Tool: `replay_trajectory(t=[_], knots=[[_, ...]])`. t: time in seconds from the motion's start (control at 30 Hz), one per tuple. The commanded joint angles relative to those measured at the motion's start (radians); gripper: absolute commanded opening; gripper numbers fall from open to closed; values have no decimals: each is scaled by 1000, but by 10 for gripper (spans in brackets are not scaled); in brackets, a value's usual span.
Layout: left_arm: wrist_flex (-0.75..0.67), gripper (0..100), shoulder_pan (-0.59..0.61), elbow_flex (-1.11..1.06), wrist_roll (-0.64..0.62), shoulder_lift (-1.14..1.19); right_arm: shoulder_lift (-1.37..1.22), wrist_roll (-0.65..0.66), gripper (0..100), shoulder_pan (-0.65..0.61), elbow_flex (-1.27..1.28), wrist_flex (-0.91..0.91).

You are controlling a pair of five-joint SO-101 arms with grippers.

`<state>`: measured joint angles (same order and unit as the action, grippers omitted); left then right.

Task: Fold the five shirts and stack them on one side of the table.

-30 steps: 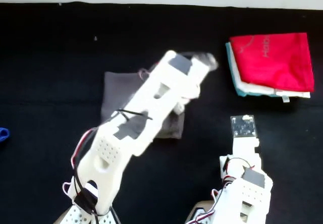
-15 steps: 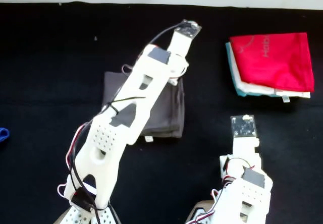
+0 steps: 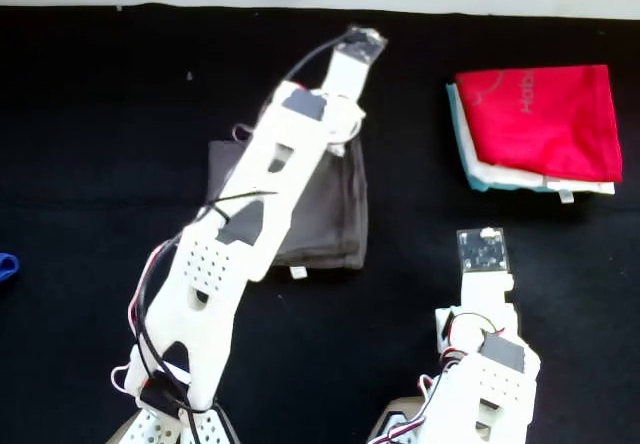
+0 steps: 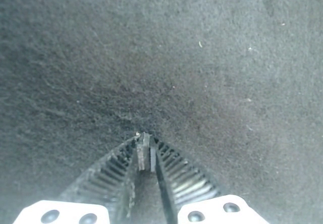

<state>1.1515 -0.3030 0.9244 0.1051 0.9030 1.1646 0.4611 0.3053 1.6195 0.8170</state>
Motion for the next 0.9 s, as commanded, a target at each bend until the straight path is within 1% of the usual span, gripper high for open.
replay_trajectory(t=[0.0,0.07,0.2,0.27,0.4,0.5,0.7,0.8,0.87], knots=[[172,9,24,116,2,-117,4,5,6,12,15,-31],[279,9,39,157,2,-142,4,5,6,12,15,-31],[545,9,79,259,2,-196,4,5,6,12,15,-31],[632,9,113,275,2,-216,4,6,6,12,15,-31],[632,9,240,193,0,-302,4,5,6,12,15,-31],[634,9,334,24,0,-467,4,5,6,12,15,-31],[623,11,539,-522,3,-898,4,5,6,12,15,-27],[516,10,631,-811,5,-1007,4,5,6,12,15,-27],[410,10,694,-992,57,-1061,4,5,6,12,4,-15]])
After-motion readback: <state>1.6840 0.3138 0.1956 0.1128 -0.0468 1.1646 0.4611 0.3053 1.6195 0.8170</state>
